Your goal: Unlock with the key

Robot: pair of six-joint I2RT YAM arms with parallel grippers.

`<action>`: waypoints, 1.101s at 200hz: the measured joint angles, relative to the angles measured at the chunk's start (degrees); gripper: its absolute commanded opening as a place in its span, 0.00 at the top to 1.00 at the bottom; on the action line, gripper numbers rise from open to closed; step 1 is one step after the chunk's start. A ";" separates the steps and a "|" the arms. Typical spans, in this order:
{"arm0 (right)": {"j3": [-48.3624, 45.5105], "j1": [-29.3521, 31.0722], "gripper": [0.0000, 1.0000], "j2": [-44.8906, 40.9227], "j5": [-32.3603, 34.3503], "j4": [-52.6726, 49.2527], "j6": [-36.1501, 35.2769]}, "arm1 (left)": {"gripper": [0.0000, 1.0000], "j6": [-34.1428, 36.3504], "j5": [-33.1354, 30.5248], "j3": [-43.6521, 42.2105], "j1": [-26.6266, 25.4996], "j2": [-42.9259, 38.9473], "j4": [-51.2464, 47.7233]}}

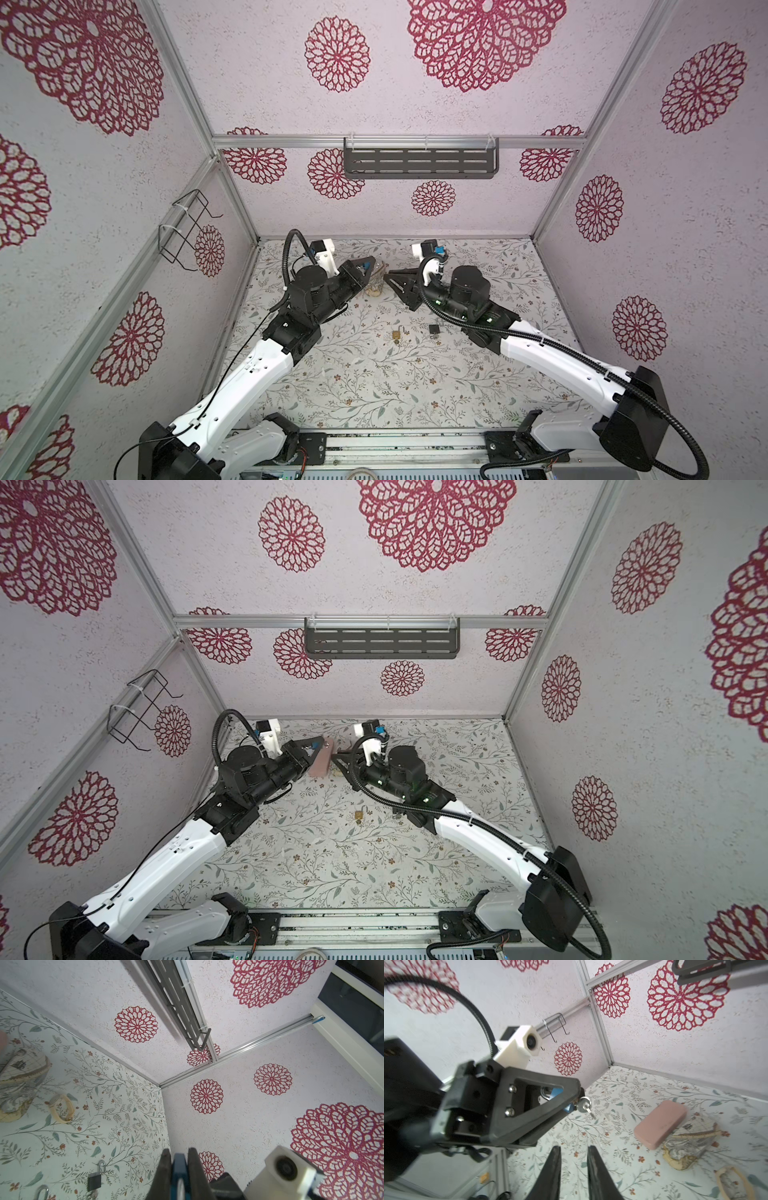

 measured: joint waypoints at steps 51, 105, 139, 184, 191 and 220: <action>-3.41 -6.14 0.75 -0.17 -6.32 12.96 16.63 | 1.00 2.71 10.27 -0.59 0.50 3.06 9.20; -4.13 -8.28 0.82 3.43 -12.11 20.26 27.19 | 1.00 3.43 16.52 -0.59 0.70 4.92 12.70; -4.11 -8.39 0.87 4.37 -14.78 21.57 30.53 | 1.00 3.76 18.43 -0.59 1.25 5.11 13.68; -4.15 -8.41 0.91 5.31 -16.59 23.63 33.46 | 1.00 3.82 19.91 -0.59 1.92 5.40 14.38; -4.15 -8.41 0.92 5.40 -16.87 23.85 33.73 | 1.00 3.82 20.02 -0.59 1.99 5.42 14.45; -4.15 -8.41 0.98 5.70 -17.46 24.72 34.82 | 1.00 3.58 20.61 -0.59 2.27 5.77 15.23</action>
